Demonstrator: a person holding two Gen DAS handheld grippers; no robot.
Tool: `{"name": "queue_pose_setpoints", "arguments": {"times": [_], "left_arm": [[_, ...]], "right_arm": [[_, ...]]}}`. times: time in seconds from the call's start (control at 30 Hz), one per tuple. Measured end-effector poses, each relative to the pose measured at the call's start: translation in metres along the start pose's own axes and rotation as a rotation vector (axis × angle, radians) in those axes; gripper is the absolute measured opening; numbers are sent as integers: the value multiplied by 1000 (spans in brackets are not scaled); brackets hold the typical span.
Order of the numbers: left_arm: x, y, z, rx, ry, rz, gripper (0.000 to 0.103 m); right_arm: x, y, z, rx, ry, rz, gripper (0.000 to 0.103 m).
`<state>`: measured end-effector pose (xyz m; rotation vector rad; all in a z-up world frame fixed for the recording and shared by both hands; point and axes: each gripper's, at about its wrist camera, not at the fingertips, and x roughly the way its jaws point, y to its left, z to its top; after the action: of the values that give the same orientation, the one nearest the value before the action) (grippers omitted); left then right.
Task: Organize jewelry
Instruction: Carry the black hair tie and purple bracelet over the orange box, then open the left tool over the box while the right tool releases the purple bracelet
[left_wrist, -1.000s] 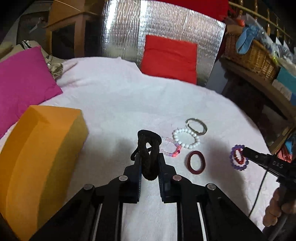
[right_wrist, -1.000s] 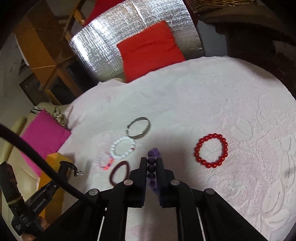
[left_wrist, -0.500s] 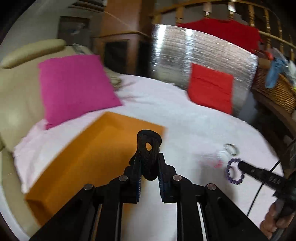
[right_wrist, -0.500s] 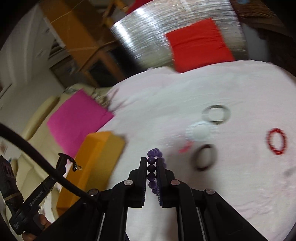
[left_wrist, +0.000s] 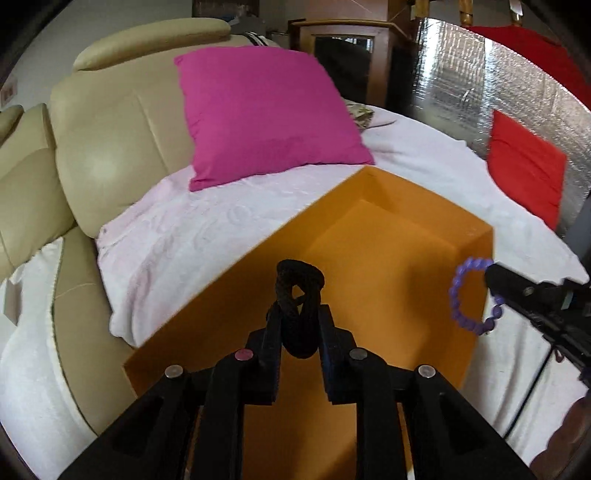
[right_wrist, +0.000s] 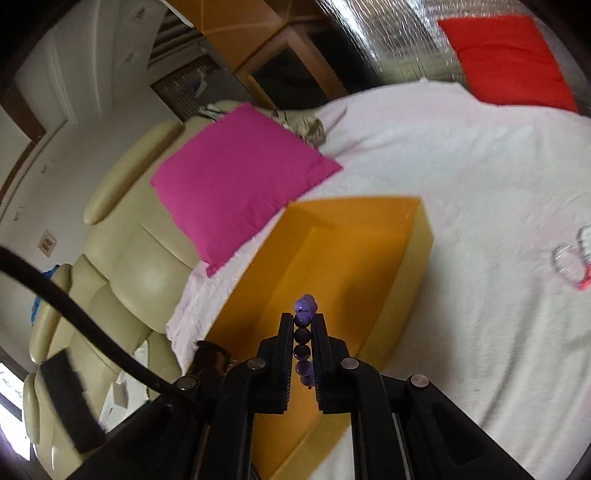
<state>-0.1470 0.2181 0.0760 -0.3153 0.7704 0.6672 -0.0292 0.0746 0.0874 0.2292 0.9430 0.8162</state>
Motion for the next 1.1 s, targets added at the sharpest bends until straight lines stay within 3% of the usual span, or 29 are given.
{"name": "queue_pose_setpoints", "arguments": {"times": [0.27,0.4,0.47,0.53,0.7,0.8,0.83,0.87,1.1], "left_arm": [[0,3,4,2,-11,2,28],[-5,-1,6,19,-38,12,33],[-8,-4,6,29,-56,22,43],[-12,-7,7,39,-74,29,46],[-18,-17,7,60,-103,19,48],[-20,-24,7,73,-107,11,49],[-21,-26,6,76,-109,8,49],[-21,-28,6,80,-110,6,49],[-25,-45,3,104,-122,-15,50]], "right_arm": [[29,-3,-5,11,54,-21,14],[23,-3,-7,-8,47,-37,14],[17,-4,-6,-11,35,-45,14],[6,-6,-5,-20,27,-56,15],[-27,-18,-1,-37,-17,-93,16],[-51,-32,-1,-32,-45,-127,32],[-57,-36,0,-28,-52,-134,46],[-67,-42,0,-23,-73,-149,52],[-114,-71,-1,-22,-164,-227,52]]}}
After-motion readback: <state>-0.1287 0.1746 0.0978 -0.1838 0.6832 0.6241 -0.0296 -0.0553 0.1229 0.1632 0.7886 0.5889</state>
